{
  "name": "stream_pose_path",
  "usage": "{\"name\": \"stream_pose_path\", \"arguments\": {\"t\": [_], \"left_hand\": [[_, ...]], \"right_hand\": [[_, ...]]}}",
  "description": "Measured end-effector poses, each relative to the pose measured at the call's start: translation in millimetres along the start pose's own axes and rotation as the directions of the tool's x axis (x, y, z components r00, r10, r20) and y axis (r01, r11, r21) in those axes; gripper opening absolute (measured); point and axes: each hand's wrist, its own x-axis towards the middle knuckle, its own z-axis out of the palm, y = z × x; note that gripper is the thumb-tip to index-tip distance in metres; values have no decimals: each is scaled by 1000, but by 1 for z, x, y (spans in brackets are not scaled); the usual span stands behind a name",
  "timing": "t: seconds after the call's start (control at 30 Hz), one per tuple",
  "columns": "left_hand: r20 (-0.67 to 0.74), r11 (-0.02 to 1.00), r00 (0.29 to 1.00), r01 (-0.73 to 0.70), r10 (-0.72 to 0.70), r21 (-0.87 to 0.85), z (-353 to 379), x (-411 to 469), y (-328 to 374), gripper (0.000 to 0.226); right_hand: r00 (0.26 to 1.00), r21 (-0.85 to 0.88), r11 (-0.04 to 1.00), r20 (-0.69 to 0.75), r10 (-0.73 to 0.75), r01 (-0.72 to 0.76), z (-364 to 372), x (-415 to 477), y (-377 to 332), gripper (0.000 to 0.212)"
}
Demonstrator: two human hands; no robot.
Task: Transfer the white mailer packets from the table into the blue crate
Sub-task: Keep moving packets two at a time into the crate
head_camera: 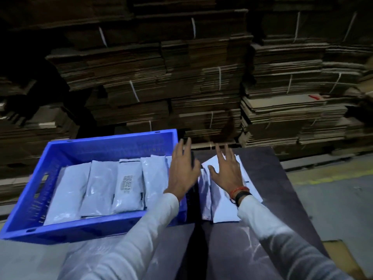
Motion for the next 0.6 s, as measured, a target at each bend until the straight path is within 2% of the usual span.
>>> {"name": "stream_pose_path", "arguments": {"t": [0.1, 0.2, 0.3, 0.43, 0.6], "left_hand": [[69, 999, 997, 28, -25, -38, 48, -7, 34, 69], [168, 987, 974, 160, -153, -24, 99, -19, 42, 71], [295, 950, 903, 301, -311, 80, 143, -31, 28, 72], [395, 894, 805, 367, -443, 257, 175, -41, 4, 74], [325, 858, 807, 388, -492, 337, 191, -47, -3, 85]], "right_hand": [[996, -66, 996, 56, 70, -66, -3, -4, 45, 77], [987, -85, 992, 122, 104, -94, 1, -14, 81, 74], [973, -95, 993, 211, 92, -73, 12, -24, 108, 76], [950, -61, 998, 307, 50, -32, 33, -33, 130, 72], [939, -61, 998, 341, 52, -33, 51, -36, 141, 63]]}}
